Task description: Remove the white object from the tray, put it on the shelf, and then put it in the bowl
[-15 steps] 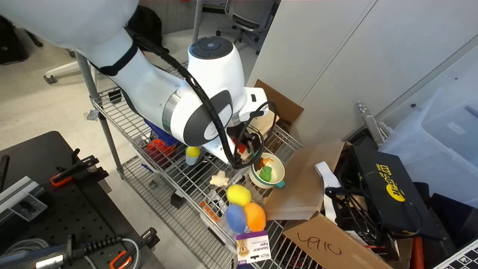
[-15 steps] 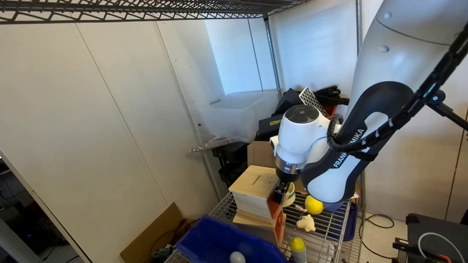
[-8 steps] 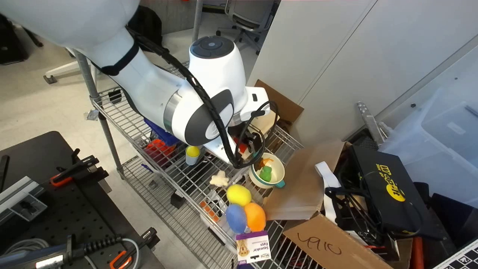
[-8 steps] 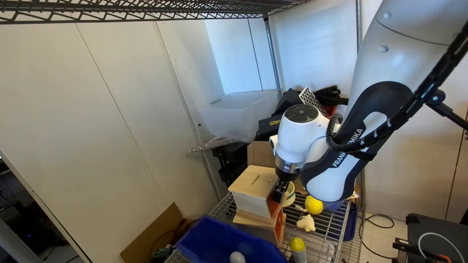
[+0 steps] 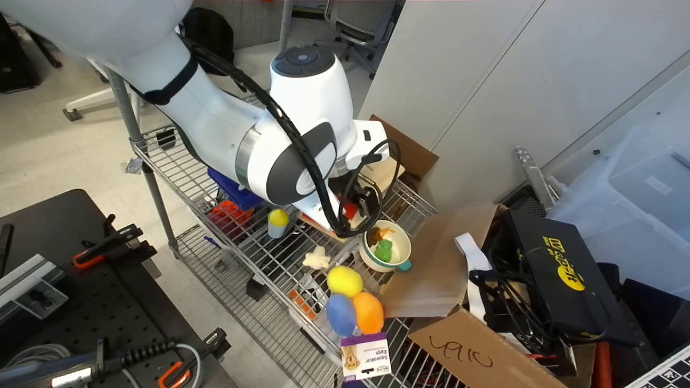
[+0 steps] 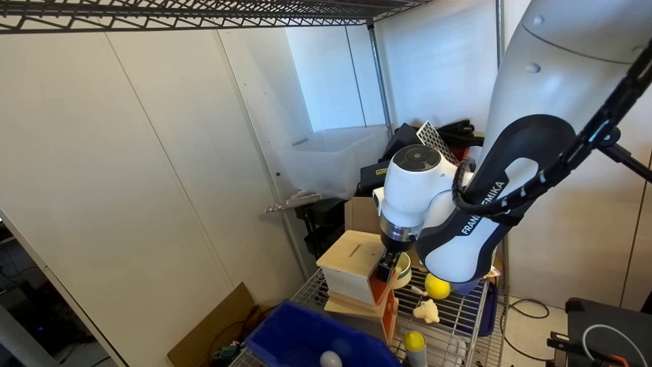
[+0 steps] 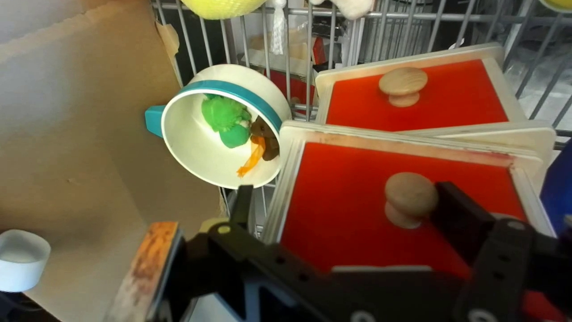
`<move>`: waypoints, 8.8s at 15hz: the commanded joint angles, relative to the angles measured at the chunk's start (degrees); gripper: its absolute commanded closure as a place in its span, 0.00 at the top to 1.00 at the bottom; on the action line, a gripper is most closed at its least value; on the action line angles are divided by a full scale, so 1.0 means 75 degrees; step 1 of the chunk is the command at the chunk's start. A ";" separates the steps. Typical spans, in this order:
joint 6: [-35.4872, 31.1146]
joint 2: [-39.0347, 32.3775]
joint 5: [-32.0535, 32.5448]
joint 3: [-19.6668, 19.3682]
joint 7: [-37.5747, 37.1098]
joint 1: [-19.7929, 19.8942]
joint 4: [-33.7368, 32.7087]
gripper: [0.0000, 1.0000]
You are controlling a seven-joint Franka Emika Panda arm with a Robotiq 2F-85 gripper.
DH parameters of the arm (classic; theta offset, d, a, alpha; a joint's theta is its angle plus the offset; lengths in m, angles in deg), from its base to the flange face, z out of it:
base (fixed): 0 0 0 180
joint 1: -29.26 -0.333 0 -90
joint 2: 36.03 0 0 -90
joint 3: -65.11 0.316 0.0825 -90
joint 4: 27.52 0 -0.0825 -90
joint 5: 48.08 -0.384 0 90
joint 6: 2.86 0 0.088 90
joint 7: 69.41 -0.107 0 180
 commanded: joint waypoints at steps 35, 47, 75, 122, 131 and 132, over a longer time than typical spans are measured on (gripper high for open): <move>0.1998 -0.0858 -0.0516 0.1692 0.1484 0.1669 -0.0534 1.00; 0.2524 -0.1729 -0.0635 0.1678 0.1506 0.1789 -0.1368 1.00; 0.2549 -0.1512 -0.1059 0.1852 0.1512 0.2147 -0.0869 1.00; 0.2374 -0.2250 -0.1413 0.2104 0.1338 0.2151 -0.1778 1.00; 0.2360 -0.2245 -0.1366 0.2069 0.1323 0.2112 -0.1758 0.42; 0.2354 -0.2238 -0.1362 0.2064 0.1324 0.2111 -0.1750 0.34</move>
